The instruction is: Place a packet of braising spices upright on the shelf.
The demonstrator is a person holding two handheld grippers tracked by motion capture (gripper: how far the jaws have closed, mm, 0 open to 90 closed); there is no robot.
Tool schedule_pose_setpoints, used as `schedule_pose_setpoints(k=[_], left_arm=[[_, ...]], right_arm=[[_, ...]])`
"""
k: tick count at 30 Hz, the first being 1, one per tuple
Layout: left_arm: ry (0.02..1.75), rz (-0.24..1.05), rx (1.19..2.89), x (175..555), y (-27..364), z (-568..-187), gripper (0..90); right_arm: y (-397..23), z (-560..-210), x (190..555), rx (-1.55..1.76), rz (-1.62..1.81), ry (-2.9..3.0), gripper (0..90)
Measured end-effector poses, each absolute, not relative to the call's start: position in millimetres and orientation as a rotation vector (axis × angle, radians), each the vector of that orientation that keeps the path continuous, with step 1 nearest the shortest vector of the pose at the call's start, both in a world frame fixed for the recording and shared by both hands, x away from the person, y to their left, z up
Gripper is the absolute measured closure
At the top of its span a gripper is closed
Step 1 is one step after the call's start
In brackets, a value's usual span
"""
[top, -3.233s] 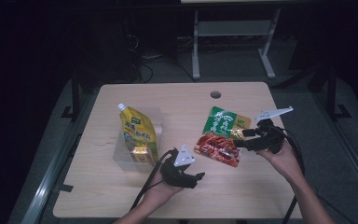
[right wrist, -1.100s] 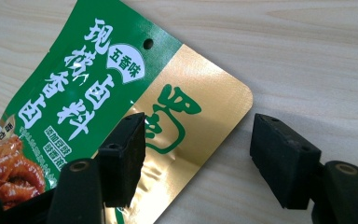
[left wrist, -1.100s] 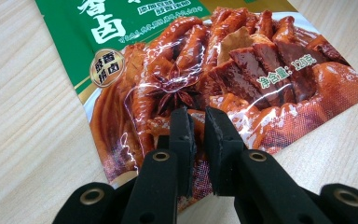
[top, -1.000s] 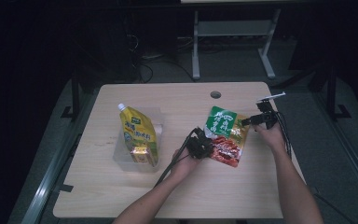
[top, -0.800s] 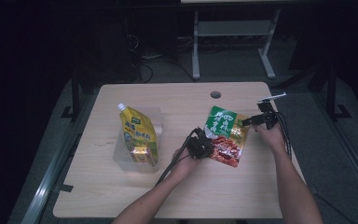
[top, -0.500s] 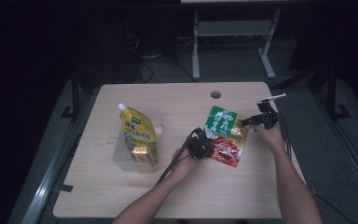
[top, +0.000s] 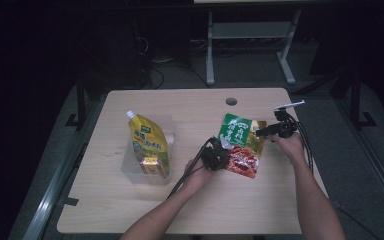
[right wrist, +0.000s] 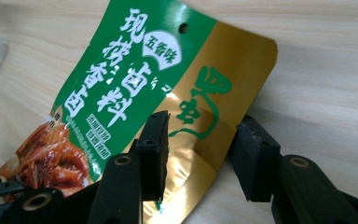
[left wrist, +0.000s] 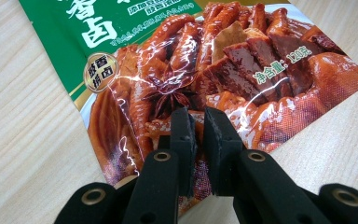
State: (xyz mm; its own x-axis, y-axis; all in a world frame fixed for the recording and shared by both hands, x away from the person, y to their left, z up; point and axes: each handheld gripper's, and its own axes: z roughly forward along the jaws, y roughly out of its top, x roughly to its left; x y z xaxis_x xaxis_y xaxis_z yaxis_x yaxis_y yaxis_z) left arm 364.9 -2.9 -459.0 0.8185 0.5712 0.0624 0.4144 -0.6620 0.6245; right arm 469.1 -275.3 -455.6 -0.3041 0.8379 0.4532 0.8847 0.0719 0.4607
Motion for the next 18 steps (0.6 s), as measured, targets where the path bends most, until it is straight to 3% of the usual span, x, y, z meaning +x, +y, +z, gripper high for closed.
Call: schedule_pose_setpoints(k=[18], left_arm=[[0.713,0.347,2.398,364.8,-4.4,-458.7,81.8]], right_arm=[[-266.0,-458.3,468.5,-1.747,-0.988,-2.293,73.3]])
